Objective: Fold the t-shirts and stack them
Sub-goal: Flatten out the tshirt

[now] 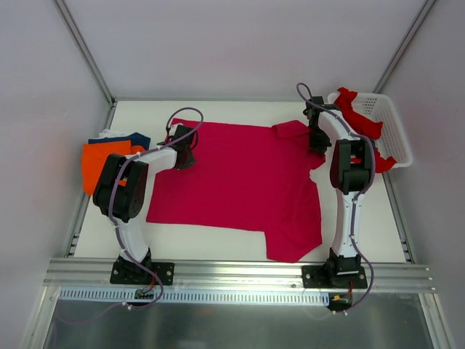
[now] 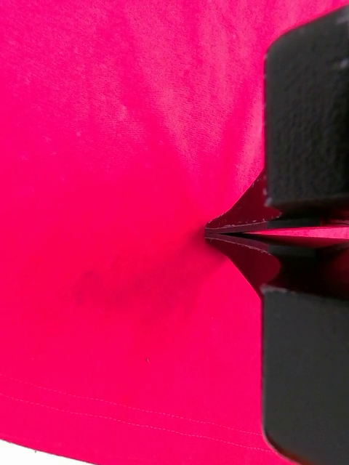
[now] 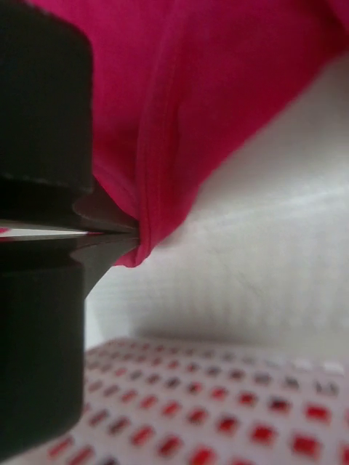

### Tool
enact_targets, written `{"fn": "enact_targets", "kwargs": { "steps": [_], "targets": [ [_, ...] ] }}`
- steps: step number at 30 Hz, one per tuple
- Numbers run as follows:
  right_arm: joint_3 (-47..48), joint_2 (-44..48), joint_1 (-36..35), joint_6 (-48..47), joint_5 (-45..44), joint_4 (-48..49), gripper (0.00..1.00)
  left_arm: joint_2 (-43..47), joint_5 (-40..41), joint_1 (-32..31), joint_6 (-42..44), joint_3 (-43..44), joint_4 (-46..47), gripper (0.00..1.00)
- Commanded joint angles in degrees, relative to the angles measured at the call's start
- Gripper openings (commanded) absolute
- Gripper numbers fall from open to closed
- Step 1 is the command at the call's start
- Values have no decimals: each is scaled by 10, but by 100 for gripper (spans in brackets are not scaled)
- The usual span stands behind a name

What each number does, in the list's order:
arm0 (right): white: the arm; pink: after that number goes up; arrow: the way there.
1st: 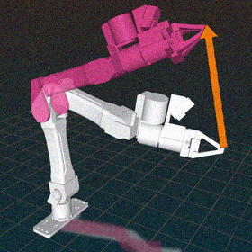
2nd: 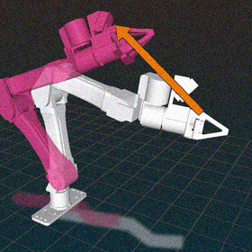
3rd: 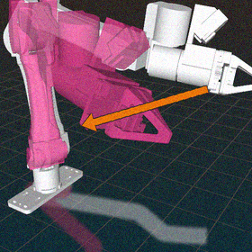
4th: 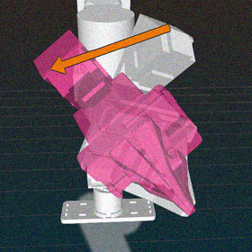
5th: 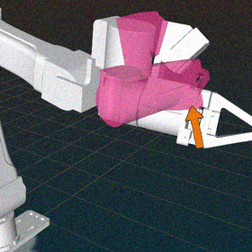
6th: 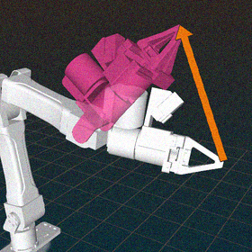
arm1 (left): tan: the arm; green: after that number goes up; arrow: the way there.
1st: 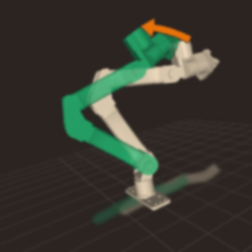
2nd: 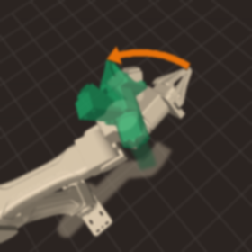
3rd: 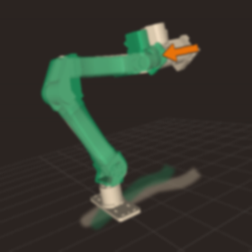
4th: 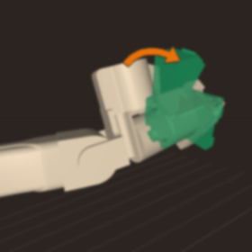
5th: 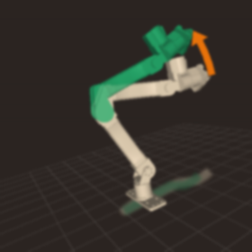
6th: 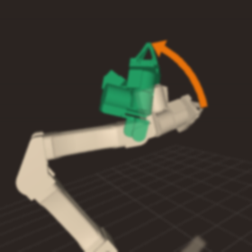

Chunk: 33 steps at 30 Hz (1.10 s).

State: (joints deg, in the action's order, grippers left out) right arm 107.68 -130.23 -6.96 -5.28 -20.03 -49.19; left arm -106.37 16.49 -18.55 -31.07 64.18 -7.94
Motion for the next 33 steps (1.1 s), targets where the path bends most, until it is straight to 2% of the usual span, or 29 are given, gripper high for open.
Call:
{"fn": "enact_targets", "kwargs": {
  "steps": [1,8,12,17,20,21,22,23,24,25,26,27,28,29,30,33],
  "targets": [
    [99,-34,17,-21,-67,-66,1,10,-13,18,-5,-20,-45,0],
    [269,-130,32,-46,-116,-99,0,0,-40,34,-9,-15,-45,0],
    [325,-157,38,-63,-119,-82,0,-7,-40,35,-7,-8,-44,0],
    [317,-139,41,-91,-112,-43,0,-15,-46,34,-1,5,-44,0],
    [218,-53,40,-78,-63,-5,1,-8,-55,34,-5,7,-44,0],
    [178,-21,40,-73,-46,40,1,1,-55,34,-5,8,-44,0],
    [103,39,40,-68,-30,59,5,6,-54,33,-5,11,-44,0],
    [70,66,39,-58,7,94,26,18,-52,32,-2,13,-44,0],
    [43,89,40,-54,29,106,34,23,-49,30,0,16,-44,0],
    [15,119,40,-51,48,110,39,28,-41,29,7,26,-44,4],
    [10,128,39,-42,81,105,48,39,-38,28,11,32,-44,16],
    [7,136,39,-40,98,102,53,42,-34,27,15,46,-44,32],
    [-5,144,39,-36,116,101,60,46,-30,27,20,54,-44,54],
    [-12,159,40,-29,148,102,69,53,-21,28,27,62,-45,91],
    [-22,168,40,-25,164,105,70,56,-16,27,31,71,-44,99],
    [-84,222,38,-4,224,131,75,65,-1,28,52,104,-48,99]
  ]
}}
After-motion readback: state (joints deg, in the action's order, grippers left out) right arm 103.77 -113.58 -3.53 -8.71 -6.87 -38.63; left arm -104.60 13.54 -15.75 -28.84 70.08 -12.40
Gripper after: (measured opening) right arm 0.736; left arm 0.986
